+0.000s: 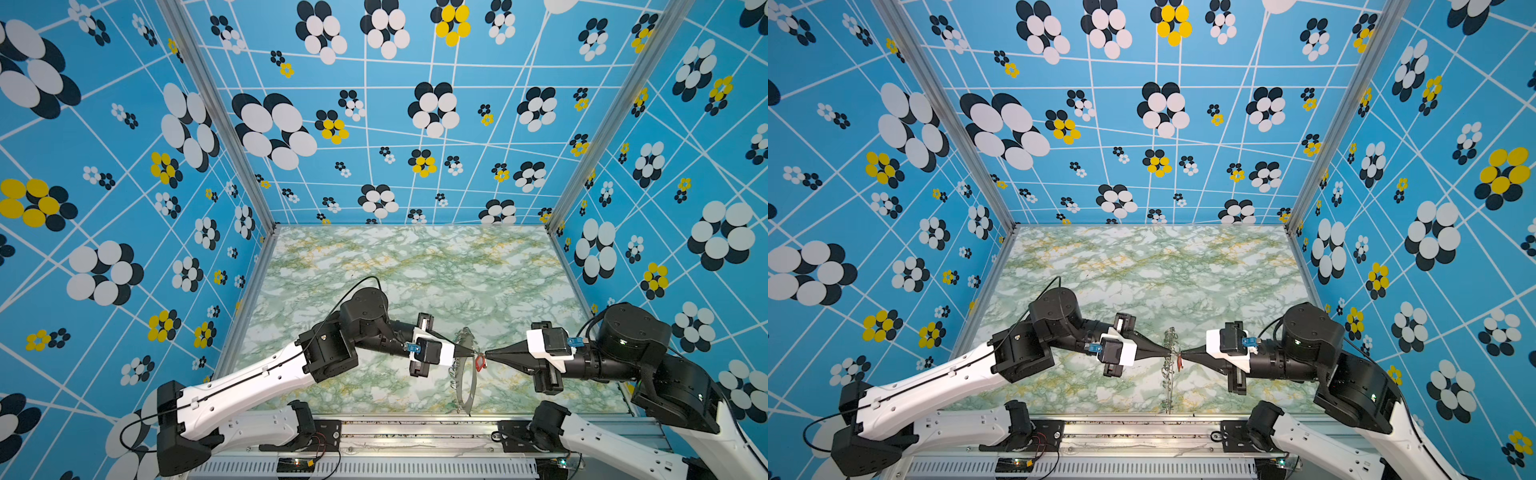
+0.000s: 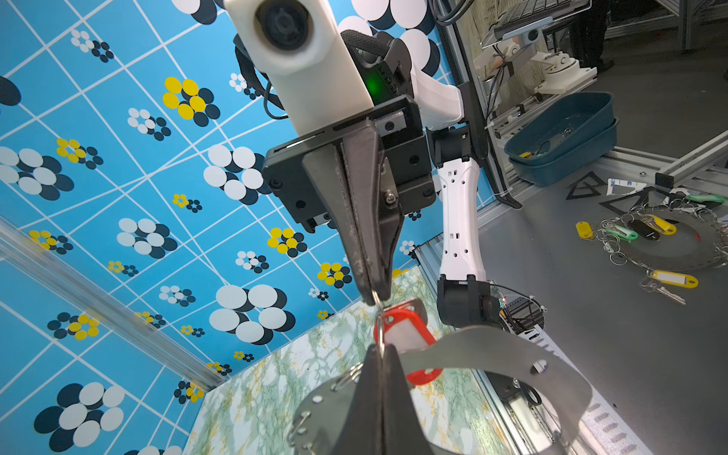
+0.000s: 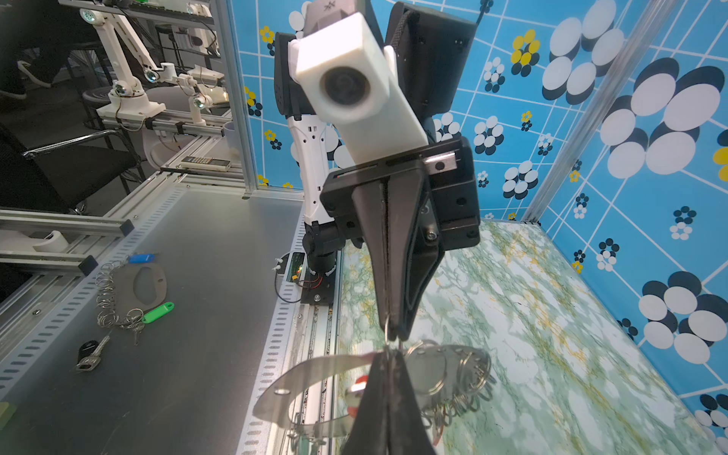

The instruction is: Put the keys on the keyring

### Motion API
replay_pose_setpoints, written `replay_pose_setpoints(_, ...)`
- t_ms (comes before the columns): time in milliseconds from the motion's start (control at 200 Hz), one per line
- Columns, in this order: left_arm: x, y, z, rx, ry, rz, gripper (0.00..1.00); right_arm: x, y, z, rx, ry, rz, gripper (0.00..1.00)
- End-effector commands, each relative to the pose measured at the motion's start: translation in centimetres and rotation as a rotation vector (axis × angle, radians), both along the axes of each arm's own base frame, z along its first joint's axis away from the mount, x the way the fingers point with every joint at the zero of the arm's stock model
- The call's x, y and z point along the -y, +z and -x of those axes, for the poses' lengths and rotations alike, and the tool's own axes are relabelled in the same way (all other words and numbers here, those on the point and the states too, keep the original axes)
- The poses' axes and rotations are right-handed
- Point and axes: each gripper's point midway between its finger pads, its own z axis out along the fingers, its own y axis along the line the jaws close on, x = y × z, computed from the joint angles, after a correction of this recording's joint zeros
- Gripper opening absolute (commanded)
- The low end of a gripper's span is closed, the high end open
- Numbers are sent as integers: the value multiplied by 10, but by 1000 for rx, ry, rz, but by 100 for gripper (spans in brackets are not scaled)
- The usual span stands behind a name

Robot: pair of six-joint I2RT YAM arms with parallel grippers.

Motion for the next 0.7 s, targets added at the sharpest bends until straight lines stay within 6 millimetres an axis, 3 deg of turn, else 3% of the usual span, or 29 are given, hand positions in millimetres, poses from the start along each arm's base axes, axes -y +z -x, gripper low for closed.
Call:
replay_pose_setpoints(0,-6,19,6,58,-10,59,0,0,3,-8,14,-43,-16,0)
replay_pose_setpoints(695,-15,6,-16,63,37,66,0,-12,3,-22,9,-67,-3,0)
